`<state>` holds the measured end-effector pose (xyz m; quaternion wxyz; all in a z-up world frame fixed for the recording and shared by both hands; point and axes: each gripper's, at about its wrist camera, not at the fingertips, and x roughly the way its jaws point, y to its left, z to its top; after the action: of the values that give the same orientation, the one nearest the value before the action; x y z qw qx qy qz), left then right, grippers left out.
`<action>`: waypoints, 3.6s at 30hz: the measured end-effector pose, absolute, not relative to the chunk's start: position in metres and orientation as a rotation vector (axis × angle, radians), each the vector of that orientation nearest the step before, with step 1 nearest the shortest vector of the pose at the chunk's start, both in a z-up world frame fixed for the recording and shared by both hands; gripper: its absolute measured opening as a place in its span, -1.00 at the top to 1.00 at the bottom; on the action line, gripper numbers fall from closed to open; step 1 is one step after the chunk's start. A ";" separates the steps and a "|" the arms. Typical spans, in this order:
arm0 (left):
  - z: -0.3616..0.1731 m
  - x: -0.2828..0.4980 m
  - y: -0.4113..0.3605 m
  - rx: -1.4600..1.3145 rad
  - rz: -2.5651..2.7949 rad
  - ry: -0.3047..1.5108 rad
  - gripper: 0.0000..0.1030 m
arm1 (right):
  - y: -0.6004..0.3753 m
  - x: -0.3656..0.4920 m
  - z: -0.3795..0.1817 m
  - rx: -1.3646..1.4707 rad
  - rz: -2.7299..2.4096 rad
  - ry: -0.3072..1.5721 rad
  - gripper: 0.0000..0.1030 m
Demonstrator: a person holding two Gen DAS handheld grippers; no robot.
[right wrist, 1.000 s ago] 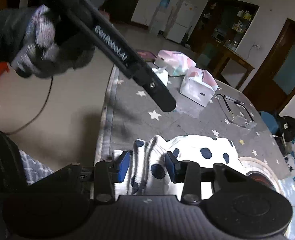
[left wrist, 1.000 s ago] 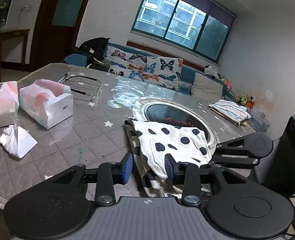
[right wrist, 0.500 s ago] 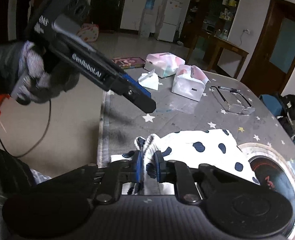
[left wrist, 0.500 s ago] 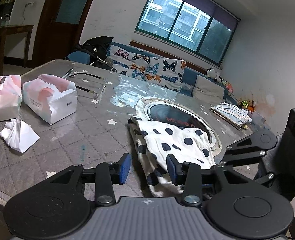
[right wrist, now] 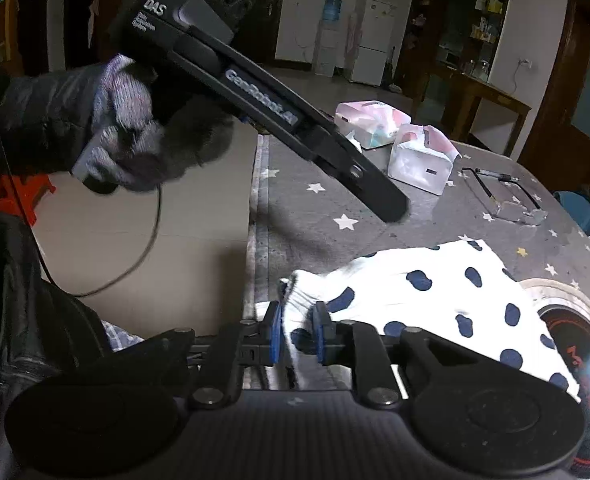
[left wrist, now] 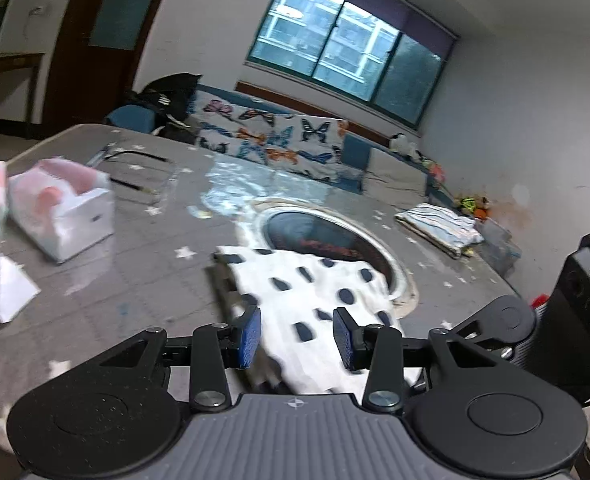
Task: Fold clothes
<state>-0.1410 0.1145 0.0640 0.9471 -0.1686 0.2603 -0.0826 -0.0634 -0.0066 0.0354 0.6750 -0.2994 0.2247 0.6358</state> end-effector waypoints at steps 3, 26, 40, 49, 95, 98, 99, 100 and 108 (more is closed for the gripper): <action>0.062 -0.131 0.103 -0.345 -0.208 0.532 0.17 | -0.016 -0.063 0.044 -0.629 1.438 0.520 0.55; 0.028 -0.121 0.069 -0.339 -0.348 0.662 0.20 | -0.053 0.081 0.047 -0.290 0.977 0.648 0.55; 0.028 -0.125 0.074 -0.348 -0.350 0.673 0.18 | -0.080 0.118 0.021 -0.256 0.816 0.714 0.55; 0.044 -0.119 0.073 -0.336 -0.328 0.608 0.17 | -0.039 0.118 0.023 -0.255 0.916 0.727 0.54; 0.031 -0.122 0.092 -0.411 -0.274 0.639 0.12 | 0.007 0.095 0.041 -0.465 1.115 0.730 0.39; 0.028 -0.124 0.087 -0.393 -0.274 0.652 0.12 | -0.016 0.076 0.034 -0.486 1.113 0.747 0.38; 0.028 -0.124 0.086 -0.389 -0.271 0.655 0.12 | -0.023 0.072 0.031 -0.484 1.111 0.754 0.38; 0.027 -0.125 0.085 -0.388 -0.269 0.658 0.11 | -0.029 0.068 0.028 -0.482 1.108 0.760 0.38; 0.031 -0.132 0.080 -0.369 -0.236 0.661 0.11 | -0.064 0.053 0.022 -0.476 1.065 0.757 0.35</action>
<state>-0.1319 0.0803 0.0309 0.9224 -0.1797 0.3218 -0.1150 0.0531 -0.0642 0.0218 0.7680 -0.2193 0.3487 0.4905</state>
